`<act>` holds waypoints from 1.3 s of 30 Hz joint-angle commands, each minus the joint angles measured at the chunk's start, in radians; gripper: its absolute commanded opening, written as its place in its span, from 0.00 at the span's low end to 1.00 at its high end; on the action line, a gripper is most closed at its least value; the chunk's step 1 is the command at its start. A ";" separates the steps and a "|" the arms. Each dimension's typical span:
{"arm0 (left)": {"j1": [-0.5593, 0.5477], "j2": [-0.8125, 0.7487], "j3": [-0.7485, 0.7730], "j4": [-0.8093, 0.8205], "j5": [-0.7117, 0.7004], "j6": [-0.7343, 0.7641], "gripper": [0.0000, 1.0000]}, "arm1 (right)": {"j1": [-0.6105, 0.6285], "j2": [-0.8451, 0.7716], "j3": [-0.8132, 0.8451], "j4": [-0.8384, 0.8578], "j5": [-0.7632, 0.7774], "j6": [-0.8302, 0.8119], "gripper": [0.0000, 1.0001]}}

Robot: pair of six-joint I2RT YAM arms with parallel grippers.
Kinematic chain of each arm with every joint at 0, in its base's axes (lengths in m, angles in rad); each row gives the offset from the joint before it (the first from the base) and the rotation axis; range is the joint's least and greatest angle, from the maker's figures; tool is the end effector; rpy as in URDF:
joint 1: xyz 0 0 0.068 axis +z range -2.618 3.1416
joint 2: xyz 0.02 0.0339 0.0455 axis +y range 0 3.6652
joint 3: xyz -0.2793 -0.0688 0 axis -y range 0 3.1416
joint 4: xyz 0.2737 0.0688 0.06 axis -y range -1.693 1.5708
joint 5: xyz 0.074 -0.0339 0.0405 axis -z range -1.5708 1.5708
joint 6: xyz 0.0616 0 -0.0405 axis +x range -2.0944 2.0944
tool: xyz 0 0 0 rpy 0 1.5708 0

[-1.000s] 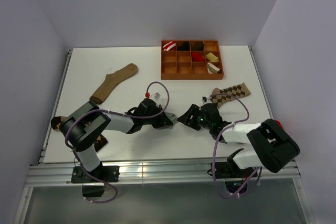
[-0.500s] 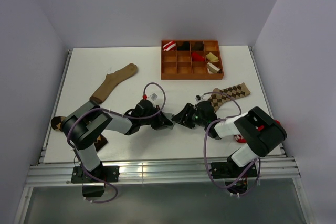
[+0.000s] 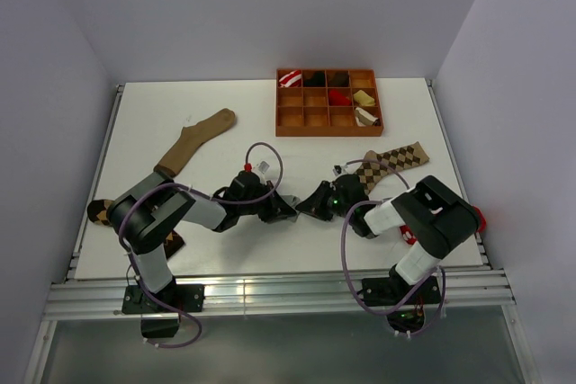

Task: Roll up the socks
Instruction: Roll the sock at the center of the board.

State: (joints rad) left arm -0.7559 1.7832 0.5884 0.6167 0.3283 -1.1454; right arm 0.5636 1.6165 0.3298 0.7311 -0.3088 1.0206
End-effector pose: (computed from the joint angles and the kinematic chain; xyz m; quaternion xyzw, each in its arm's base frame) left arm 0.2381 -0.2518 0.0817 -0.0915 0.8662 -0.4658 0.1561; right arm 0.2265 0.1653 0.0766 0.1228 0.8580 0.4363 0.2417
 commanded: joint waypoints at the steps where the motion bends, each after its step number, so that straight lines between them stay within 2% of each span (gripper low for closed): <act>1: 0.001 0.008 -0.006 0.037 0.023 0.016 0.01 | 0.009 0.013 0.012 -0.081 0.019 -0.039 0.12; 3: 0.001 0.015 0.001 0.026 0.025 0.032 0.03 | 0.010 0.000 0.020 -0.114 0.031 -0.047 0.00; 6: 0.001 0.007 0.019 -0.029 0.000 0.067 0.18 | 0.010 -0.038 0.032 -0.189 0.063 -0.076 0.00; 7: 0.003 0.001 0.024 -0.047 -0.012 0.079 0.28 | 0.010 -0.059 0.037 -0.212 0.071 -0.082 0.00; 9: 0.000 -0.040 0.030 -0.109 -0.060 0.119 0.37 | 0.010 -0.079 0.063 -0.295 0.097 -0.103 0.00; 10: -0.006 -0.079 0.034 -0.167 -0.102 0.151 0.45 | 0.010 -0.095 0.080 -0.320 0.102 -0.109 0.00; 12: -0.017 -0.120 0.059 -0.236 -0.168 0.191 0.52 | 0.010 -0.107 0.100 -0.402 0.115 -0.128 0.00; 13: -0.025 -0.142 0.070 -0.276 -0.205 0.213 0.59 | 0.012 -0.116 0.112 -0.429 0.128 -0.134 0.00; 15: -0.063 -0.205 0.096 -0.382 -0.323 0.282 0.65 | 0.018 -0.127 0.146 -0.508 0.145 -0.151 0.00; 18: -0.143 -0.269 0.114 -0.461 -0.568 0.384 0.67 | 0.028 -0.144 0.192 -0.603 0.172 -0.159 0.00; 21: -0.246 -0.297 0.105 -0.460 -0.755 0.496 0.66 | 0.033 -0.150 0.228 -0.674 0.189 -0.159 0.00; 25: -0.358 -0.295 0.070 -0.364 -0.891 0.616 0.66 | 0.038 -0.145 0.282 -0.743 0.204 -0.160 0.00; 32: -0.503 -0.187 0.111 -0.261 -1.040 0.789 0.66 | 0.041 -0.122 0.307 -0.772 0.186 -0.155 0.00; 39: -0.559 -0.070 0.186 -0.207 -1.060 0.900 0.62 | 0.042 -0.113 0.319 -0.786 0.174 -0.151 0.00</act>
State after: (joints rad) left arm -1.2991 1.6863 0.7197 0.3355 -0.6735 -0.3302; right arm 0.5953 1.4963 0.6174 -0.0151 -0.1467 0.8795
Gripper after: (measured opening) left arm 0.625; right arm 0.021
